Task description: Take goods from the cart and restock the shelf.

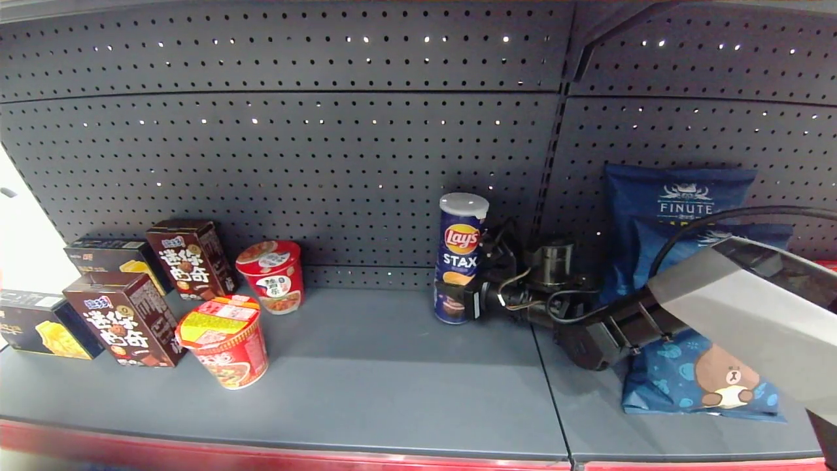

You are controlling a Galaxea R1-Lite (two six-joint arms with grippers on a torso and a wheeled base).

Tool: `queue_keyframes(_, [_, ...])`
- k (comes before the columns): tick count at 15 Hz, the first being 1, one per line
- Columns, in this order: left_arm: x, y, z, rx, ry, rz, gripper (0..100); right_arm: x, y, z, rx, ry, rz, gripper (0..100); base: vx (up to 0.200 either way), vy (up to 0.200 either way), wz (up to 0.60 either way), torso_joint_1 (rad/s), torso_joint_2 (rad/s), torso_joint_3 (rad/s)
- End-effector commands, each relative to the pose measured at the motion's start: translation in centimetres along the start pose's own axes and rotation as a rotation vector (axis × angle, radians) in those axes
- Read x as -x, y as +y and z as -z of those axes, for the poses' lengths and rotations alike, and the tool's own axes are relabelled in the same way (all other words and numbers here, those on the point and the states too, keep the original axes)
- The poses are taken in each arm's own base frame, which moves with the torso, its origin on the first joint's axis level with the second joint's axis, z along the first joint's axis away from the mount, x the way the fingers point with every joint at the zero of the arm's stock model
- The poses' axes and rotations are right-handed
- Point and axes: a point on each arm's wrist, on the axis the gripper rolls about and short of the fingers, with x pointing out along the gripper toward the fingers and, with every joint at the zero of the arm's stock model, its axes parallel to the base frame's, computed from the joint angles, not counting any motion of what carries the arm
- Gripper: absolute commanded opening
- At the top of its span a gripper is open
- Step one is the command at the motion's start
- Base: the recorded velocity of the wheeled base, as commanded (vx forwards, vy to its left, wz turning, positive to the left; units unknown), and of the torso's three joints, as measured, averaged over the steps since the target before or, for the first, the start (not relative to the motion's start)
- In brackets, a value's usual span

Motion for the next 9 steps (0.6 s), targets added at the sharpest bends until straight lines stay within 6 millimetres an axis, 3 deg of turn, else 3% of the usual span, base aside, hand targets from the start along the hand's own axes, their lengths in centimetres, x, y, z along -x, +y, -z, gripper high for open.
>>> queue_keyframes(1, [0.1, 0.0, 0.0, 0.001, -0.005, -0.002, 0, 4.1, 2.4, -3.3, 0.010, -0.032, -0.009, 0, 0.000, 0.000, 0.00, 0.000, 0.00, 0.000])
queue_keyframes(3, [0.2, 0.0, 0.3, 0.000, -0.010, -0.010, 0, 6.0, 4.7, -4.2, -0.017, -0.031, 0.027, 0, 0.000, 0.000, 0.00, 0.000, 0.00, 0.000])
queue_keyframes(5, [0.3, 0.0, 0.7, 0.000, -0.016, -0.009, 0, 9.3, 8.7, -5.2, -0.037, -0.020, -0.028, 0, 0.000, 0.000, 0.00, 0.000, 0.00, 0.000])
queue_keyframes(7, [0.3, 0.0, 0.7, 0.000, -0.022, -0.009, 0, 11.4, 11.1, -4.9, -0.032, -0.009, -0.061, 0, 0.000, 0.000, 0.00, 0.000, 0.00, 0.000])
queue_keyframes(9, [0.3, 0.0, 0.8, -0.004, -0.021, -0.026, 0, 12.5, 12.2, -4.4, -0.034, 0.011, -0.048, 0, 0.000, 0.000, 0.00, 0.000, 0.00, 0.000])
